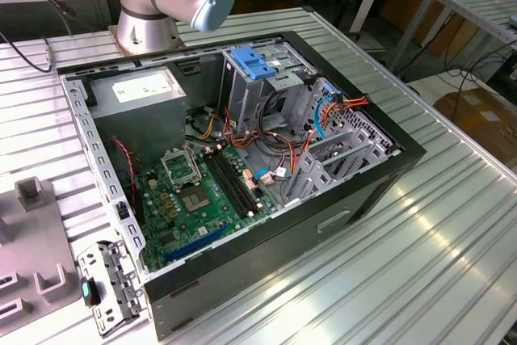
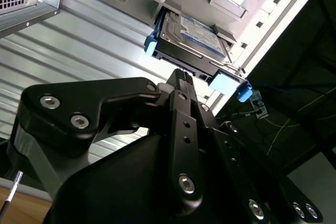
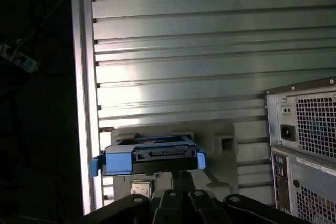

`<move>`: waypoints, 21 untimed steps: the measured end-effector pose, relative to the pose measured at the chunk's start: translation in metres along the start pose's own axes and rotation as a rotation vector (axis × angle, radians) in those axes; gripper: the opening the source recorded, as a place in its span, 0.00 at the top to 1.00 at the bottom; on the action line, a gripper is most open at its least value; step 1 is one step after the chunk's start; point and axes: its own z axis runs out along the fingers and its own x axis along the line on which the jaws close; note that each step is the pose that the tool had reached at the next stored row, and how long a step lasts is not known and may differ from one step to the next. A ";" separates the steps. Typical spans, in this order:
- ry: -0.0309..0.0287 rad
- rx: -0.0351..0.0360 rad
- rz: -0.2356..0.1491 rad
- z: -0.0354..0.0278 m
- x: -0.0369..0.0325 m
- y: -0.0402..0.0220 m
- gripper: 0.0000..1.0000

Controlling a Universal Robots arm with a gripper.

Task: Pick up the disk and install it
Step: 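Reach for the disk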

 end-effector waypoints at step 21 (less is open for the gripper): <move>0.0230 -0.0007 0.002 0.0023 0.0504 -0.0022 0.89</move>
